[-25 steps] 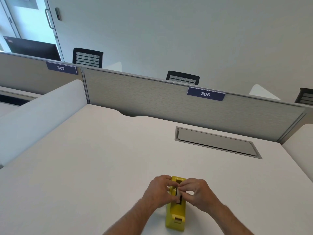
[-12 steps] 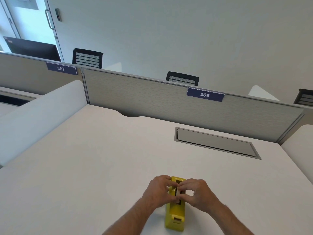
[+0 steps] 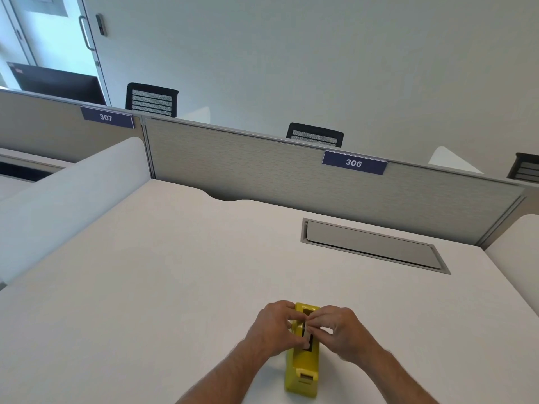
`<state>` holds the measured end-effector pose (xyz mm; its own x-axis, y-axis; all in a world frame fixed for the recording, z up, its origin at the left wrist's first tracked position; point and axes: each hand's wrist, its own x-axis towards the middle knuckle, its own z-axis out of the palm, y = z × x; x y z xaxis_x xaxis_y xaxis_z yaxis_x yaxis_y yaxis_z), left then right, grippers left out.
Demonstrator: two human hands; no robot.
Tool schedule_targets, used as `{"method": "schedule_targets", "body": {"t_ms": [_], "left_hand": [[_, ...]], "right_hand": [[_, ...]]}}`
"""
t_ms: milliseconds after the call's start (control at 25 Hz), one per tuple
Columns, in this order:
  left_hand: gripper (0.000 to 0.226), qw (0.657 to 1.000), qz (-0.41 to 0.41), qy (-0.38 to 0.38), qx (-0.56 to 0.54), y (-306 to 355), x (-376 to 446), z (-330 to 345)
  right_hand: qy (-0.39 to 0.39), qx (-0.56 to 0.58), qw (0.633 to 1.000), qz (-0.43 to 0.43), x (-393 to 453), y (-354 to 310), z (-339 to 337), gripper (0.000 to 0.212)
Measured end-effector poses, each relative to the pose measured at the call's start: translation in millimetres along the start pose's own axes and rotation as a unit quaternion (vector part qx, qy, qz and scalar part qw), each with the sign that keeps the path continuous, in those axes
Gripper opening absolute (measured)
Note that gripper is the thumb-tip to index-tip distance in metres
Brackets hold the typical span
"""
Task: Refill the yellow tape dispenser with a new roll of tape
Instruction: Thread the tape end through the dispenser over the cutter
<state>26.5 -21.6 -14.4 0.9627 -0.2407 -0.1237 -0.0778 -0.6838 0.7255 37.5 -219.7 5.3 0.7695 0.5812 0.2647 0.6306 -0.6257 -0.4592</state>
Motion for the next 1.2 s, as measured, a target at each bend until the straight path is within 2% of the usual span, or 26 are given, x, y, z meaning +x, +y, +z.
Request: {"method": "schedule_targets", "body": {"t_ms": [280,680,960,1200], "left_hand": [[0.061,1.000,-0.004,-0.003,-0.004,1.0,-0.5,-1.3],[0.059,1.000,-0.008,-0.005,0.002,2.9,-1.1,-3.0],[0.060,1.000,-0.005,-0.009,0.011,3.4,-0.8,-2.9],[0.060,1.000,-0.009,-0.009,0.014,5.1,-1.4,-3.4]], "right_hand": [[-0.004,-0.011,1.000,-0.006,2.7,-1.0,1.4,0.006],[0.003,0.038,0.998,0.043,8.2,-2.9,0.3,0.007],[-0.013,-0.005,1.000,0.012,8.9,-2.4,1.7,0.004],[-0.002,-0.008,1.000,0.021,7.7,-5.0,4.5,0.007]]}}
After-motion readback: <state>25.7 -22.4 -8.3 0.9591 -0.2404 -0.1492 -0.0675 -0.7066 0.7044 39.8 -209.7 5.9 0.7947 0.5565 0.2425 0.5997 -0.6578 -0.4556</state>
